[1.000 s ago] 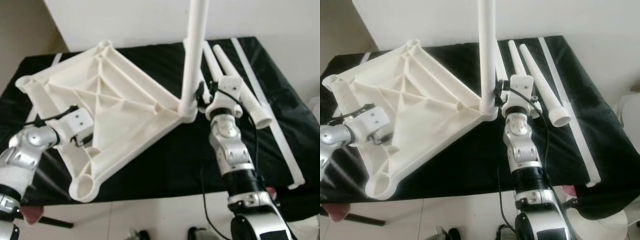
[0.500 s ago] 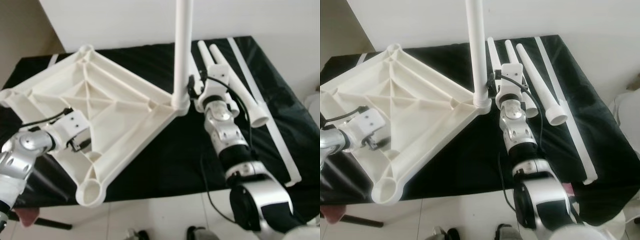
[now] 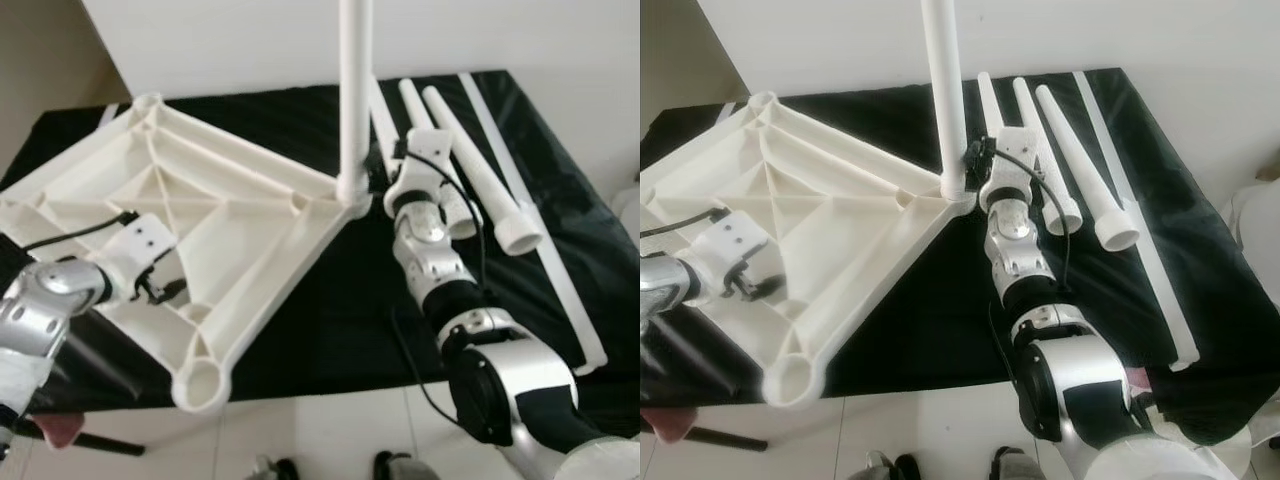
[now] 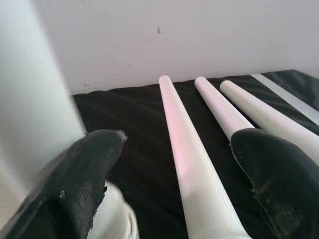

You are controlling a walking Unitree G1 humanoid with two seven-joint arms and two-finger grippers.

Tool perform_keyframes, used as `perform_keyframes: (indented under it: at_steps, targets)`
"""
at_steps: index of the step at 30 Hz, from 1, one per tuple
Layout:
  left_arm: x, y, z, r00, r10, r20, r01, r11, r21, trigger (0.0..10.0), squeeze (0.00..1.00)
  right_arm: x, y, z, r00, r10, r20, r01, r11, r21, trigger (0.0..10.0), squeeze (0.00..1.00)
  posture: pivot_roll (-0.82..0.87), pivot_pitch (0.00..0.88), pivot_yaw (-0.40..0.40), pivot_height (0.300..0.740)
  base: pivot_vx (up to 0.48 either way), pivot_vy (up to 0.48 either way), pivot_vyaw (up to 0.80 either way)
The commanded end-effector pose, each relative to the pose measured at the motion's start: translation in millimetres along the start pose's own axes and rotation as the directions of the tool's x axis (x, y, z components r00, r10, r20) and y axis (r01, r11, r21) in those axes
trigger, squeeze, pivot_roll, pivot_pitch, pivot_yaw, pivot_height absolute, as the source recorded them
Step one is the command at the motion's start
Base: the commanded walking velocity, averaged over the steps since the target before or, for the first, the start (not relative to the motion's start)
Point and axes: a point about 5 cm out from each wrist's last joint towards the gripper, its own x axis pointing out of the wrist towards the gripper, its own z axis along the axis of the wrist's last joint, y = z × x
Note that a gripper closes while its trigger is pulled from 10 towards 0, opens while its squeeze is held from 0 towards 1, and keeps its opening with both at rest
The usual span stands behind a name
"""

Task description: Building children table

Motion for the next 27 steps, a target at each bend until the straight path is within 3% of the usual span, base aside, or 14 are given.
perform_keyframes:
  at_steps: [1, 5, 9, 11, 14, 18, 19, 26, 27]
  targets:
    - [-3.3, -6.6, 31, 0.965, -0.227, 0.128, 0.212, 0.97, 0.123, 10.0, 0.0, -9.4, 27.4, -8, 0.994, 0.11, -0.011, -0.11, 0.994, -0.026, 10.0, 0.0, -0.09, 0.14, 0.038, 0.74, 0.0, 0.0, 0.0]
    - [-4.2, 11.3, 31, 0.986, -0.083, 0.143, 0.062, 0.988, 0.145, 10.0, 0.0, -19.0, -1.7, -16, 0.997, 0.078, 0.026, -0.077, 0.996, -0.037, 10.0, 0.0, -0.09, 0.14, 0.022, 0.74, 0.0, 0.0, 0.0]
    - [-4.8, 21.3, 30, 0.989, -0.01, 0.145, -0.007, 0.993, 0.12, 10.0, 0.0, -27.5, -17.2, -17, 0.996, 0.073, 0.059, -0.07, 0.996, -0.056, 10.0, 0.0, -0.09, 0.142, 0.022, 0.74, 0.0, 0.0, 0.0]
    - [-7.4, 26.8, 27, 0.991, 0.011, 0.135, -0.027, 0.993, 0.112, 10.0, 0.0, -40.9, -32.1, -19, 0.993, 0.089, 0.082, -0.084, 0.994, -0.067, 10.0, 0.0, -0.1, 0.144, 0.023, 0.74, 0.0, 0.0, 0.0]
    - [-8.2, 27.6, 26, 0.991, 0.01, 0.134, -0.026, 0.993, 0.114, 10.0, 0.0, -44.7, -35.4, -19, 0.992, 0.094, 0.084, -0.088, 0.994, -0.071, 10.0, 0.0, -0.1, 0.144, 0.023, 0.74, 0.0, 0.0, 0.0]
    - [-7.9, 31.4, 23, 0.991, 0.017, 0.133, -0.032, 0.994, 0.109, 10.0, 0.0, -61.0, -44.8, -22, 0.99, 0.114, 0.079, -0.109, 0.991, -0.074, 10.0, 0.0, -0.1, 0.146, 0.032, 0.74, 0.0, 0.0, 0.0]
    - [-5.4, 32.2, 24, 0.989, 0.013, 0.148, -0.029, 0.994, 0.107, 10.0, 0.0, -71.5, -48.0, -23, 0.992, 0.111, 0.063, -0.106, 0.991, -0.078, 10.0, 0.0, -0.1, 0.145, 0.039, 0.74, 0.0, 0.0, 0.0]
    - [-0.8, 33.4, 21, 0.991, 0.008, 0.131, -0.027, 0.989, 0.144, 10.0, 0.0, -89.4, -40.7, -21, 0.99, 0.136, 0.029, -0.133, 0.987, -0.088, 10.0, 0.0, -0.11, 0.142, 0.044, 0.74, 0.0, 0.0, 0.0]
    - [1.2, 33.7, 19, 0.993, 0.011, 0.12, -0.03, 0.987, 0.158, 10.0, 0.0, -99.3, -34.0, -23, 0.987, 0.158, 0.002, -0.157, 0.983, -0.099, 10.0, 0.0, -0.11, 0.14, 0.045, 0.74, 0.0, 0.0, 0.0]
